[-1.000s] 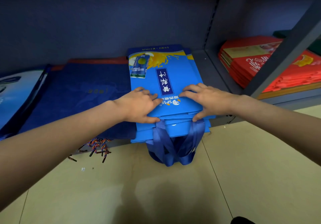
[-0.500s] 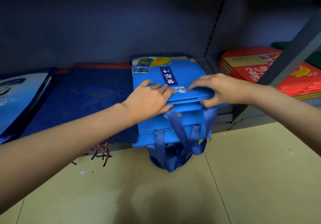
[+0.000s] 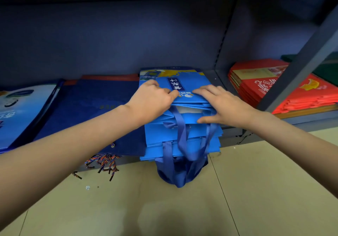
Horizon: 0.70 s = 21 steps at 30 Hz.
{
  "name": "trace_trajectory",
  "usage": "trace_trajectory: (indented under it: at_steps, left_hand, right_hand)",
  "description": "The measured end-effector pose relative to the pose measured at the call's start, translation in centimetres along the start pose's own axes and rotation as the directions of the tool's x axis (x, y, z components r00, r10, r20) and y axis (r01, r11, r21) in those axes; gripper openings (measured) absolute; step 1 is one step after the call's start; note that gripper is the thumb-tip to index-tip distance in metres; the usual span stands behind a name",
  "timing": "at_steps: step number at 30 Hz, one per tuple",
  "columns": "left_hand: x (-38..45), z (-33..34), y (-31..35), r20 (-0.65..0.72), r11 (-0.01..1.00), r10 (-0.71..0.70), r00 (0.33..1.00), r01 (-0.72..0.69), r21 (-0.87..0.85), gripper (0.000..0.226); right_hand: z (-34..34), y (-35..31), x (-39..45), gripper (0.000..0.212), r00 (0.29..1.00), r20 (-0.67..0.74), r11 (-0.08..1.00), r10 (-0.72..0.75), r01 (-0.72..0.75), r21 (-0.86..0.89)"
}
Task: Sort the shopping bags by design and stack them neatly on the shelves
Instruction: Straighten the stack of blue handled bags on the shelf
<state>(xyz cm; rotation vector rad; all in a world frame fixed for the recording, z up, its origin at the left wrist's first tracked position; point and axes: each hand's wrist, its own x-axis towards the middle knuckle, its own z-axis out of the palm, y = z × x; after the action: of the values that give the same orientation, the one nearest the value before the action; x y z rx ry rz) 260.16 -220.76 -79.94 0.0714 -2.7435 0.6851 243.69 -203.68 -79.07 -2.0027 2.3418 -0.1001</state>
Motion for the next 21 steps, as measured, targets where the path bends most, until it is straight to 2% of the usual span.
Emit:
trace_trajectory:
  at_steps: [1, 3, 4, 5, 6, 8, 10, 12, 14, 15, 16, 17, 18, 19, 20, 21]
  left_hand:
    - [0.2, -0.1, -0.3, -0.033, 1.0, -0.02, 0.999, 0.021, 0.005, 0.035]
    - [0.3, -0.3, -1.1, -0.105, 0.998, -0.06, 0.993, 0.058, -0.023, 0.028]
    - [0.4, -0.4, -1.5, -0.124, 0.996, -0.078, 0.989, 0.073, -0.044, 0.025]
    - [0.4, -0.4, -1.6, -0.139, 0.995, -0.086, 0.987, 0.08, -0.052, 0.023]
    - [0.4, -0.4, -1.7, -0.139, 0.995, -0.087, 0.986, 0.08, -0.051, 0.021]
    - [0.3, -0.3, -1.6, -0.128, 0.997, -0.075, 0.989, 0.071, -0.037, 0.023]
    - [0.4, -0.4, -1.4, -0.114, 0.998, -0.063, 0.992, 0.06, -0.033, 0.026]
    - [0.6, -0.4, -1.3, -0.113, 0.999, -0.05, 0.992, 0.047, -0.028, 0.028]
    - [0.6, -0.4, -1.0, -0.115, 0.999, -0.029, 0.993, 0.026, -0.026, 0.029]
    - [0.4, -0.1, -0.8, -0.115, 1.0, -0.013, 0.993, 0.01, -0.023, 0.03]
    - [0.1, 0.3, -0.6, -0.11, 1.0, 0.002, 0.994, -0.005, -0.023, 0.031]
    - [-0.2, 0.6, -0.3, -0.104, 1.0, 0.018, 0.994, -0.02, -0.021, 0.032]
    - [-0.5, 1.0, 0.1, -0.103, 0.999, 0.035, 0.994, -0.038, -0.03, 0.033]
    - [-0.8, 1.4, 0.4, -0.114, 0.997, 0.051, 0.992, -0.057, -0.05, 0.032]
    - [-1.1, 1.7, 0.6, -0.127, 0.994, 0.064, 0.99, -0.075, -0.08, 0.03]
    - [-1.2, 1.9, 0.7, -0.13, 0.991, 0.071, 0.989, -0.085, -0.102, 0.028]
  right_hand:
    - [-0.3, 0.1, -0.4, 0.072, 0.989, -0.144, 0.998, -0.034, 0.041, 0.043]
    - [-0.6, 0.3, -1.6, 0.047, 0.877, -0.474, 0.993, -0.083, 0.115, 0.04]
    - [-0.6, 0.4, -2.4, 0.036, 0.822, -0.559, 0.992, -0.107, 0.129, -0.001]
    - [-0.3, 0.6, -3.3, 0.03, 0.797, -0.587, 0.99, -0.143, 0.127, -0.069]
    - [0.3, 0.6, -4.1, 0.037, 0.792, -0.578, 0.979, -0.195, 0.121, -0.163]
    - [1.6, 1.1, -5.5, 0.059, 0.839, -0.447, 0.916, -0.311, 0.14, -0.375]
    - [2.4, 1.3, -5.7, 0.064, 0.867, -0.374, 0.863, -0.33, 0.116, -0.492]
    - [2.5, 0.9, -4.8, 0.046, 0.862, -0.393, 0.859, -0.32, 0.089, -0.504]
    - [2.1, 0.2, -3.5, 0.017, 0.871, -0.337, 0.868, -0.357, 0.176, -0.464]
    - [1.9, -0.1, -3.0, 0.012, 0.879, -0.293, 0.885, -0.376, 0.247, -0.395]
    - [1.4, -0.5, -2.8, 0.014, 0.904, -0.245, 0.924, -0.351, 0.292, -0.248]
    - [0.3, -1.3, -2.8, 0.014, 0.937, -0.215, 0.961, -0.276, 0.276, -0.03]
    - [-1.1, -2.1, -2.9, 0.015, 0.968, -0.192, 0.951, -0.159, 0.203, 0.234]
    - [-2.5, -2.8, -2.9, 0.014, 0.98, -0.198, 0.86, -0.029, 0.125, 0.494]
    - [-3.8, -3.2, -2.9, 0.011, 0.972, -0.208, 0.703, 0.108, 0.073, 0.707]
    - [-4.9, -3.4, -2.8, 0.016, 0.94, -0.226, 0.539, 0.256, 0.056, 0.841]
